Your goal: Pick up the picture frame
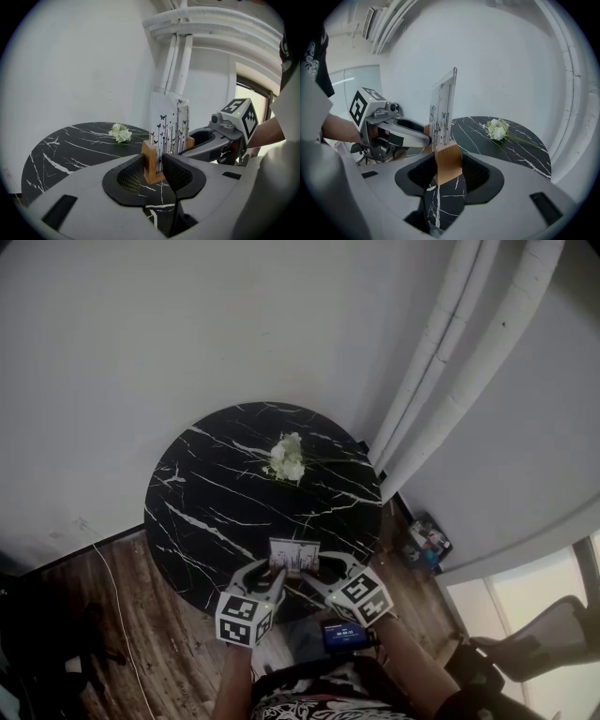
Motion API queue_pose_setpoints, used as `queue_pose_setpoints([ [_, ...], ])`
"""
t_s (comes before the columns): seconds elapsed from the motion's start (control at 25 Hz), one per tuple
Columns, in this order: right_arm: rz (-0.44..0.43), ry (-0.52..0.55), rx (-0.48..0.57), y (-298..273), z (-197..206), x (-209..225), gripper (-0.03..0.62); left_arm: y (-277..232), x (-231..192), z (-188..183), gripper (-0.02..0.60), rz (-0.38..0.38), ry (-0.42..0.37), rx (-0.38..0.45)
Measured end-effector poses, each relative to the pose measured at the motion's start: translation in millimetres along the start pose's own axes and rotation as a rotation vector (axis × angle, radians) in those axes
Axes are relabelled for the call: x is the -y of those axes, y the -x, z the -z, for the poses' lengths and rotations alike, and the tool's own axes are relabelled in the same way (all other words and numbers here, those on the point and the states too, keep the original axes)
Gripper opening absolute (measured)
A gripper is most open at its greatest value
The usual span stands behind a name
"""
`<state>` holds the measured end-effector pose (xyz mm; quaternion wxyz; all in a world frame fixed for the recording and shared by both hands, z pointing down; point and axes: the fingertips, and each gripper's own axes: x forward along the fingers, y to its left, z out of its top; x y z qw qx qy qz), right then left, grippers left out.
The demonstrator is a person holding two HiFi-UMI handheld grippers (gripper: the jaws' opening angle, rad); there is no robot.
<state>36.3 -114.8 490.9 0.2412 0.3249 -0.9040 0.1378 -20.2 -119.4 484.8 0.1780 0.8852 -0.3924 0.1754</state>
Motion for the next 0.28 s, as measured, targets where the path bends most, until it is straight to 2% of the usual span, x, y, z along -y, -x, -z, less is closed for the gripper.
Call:
queue_pose_setpoints([
  [0.28,-0.005,-0.010,0.006,-1.6,9.1,0.1,0.167,-1.3,2.8,4.7,0.132,0.002,-0.003,-0.008],
])
